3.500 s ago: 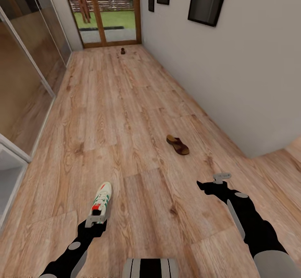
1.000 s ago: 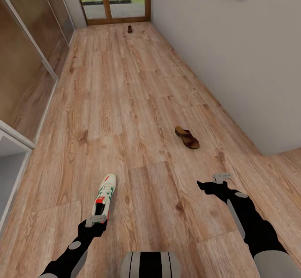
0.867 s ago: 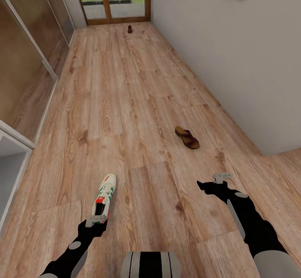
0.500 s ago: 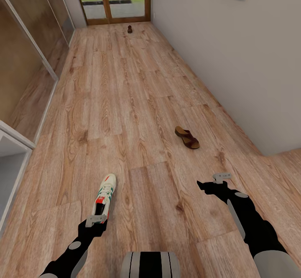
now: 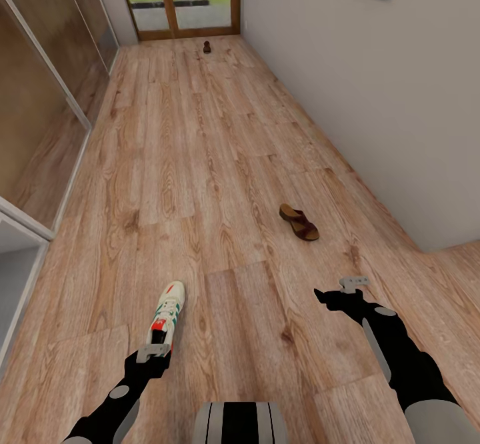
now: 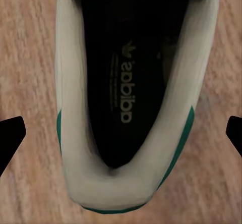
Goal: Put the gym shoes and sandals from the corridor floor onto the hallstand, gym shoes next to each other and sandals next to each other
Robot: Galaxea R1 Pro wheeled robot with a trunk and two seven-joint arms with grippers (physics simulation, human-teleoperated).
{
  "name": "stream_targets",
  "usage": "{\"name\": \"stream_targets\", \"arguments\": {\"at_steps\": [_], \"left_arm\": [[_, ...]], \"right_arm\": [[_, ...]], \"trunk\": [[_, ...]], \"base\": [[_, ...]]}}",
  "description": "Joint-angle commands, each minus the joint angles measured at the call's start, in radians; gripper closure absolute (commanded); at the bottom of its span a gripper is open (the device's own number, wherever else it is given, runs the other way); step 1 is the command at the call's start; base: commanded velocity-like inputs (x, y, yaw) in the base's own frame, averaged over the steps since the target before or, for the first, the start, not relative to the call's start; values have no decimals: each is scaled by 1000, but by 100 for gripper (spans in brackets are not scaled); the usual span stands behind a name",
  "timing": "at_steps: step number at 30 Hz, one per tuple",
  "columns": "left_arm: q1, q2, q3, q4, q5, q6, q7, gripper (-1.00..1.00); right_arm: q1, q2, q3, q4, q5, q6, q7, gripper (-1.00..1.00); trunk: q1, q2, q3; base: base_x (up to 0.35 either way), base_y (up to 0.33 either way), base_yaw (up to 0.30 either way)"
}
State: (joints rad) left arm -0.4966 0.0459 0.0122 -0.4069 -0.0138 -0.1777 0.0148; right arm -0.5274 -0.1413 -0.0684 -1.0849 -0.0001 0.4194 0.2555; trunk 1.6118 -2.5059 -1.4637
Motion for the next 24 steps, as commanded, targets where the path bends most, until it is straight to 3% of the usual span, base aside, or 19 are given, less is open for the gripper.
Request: {"name": "stream_targets", "arguments": {"at_steps": [1, 24], "left_arm": [[0, 0, 1, 1, -2, -3, 1, -100], [1, -1, 0, 0, -1, -7, 1, -100]], "right_arm": [[0, 0, -2, -1, 0, 5, 5, -100], [0, 0, -2, -1, 1, 5, 5, -100]], "trunk": [[0, 0, -1], [0, 0, -7]], "base": [[12, 0, 0], [2, 0, 0]]}}
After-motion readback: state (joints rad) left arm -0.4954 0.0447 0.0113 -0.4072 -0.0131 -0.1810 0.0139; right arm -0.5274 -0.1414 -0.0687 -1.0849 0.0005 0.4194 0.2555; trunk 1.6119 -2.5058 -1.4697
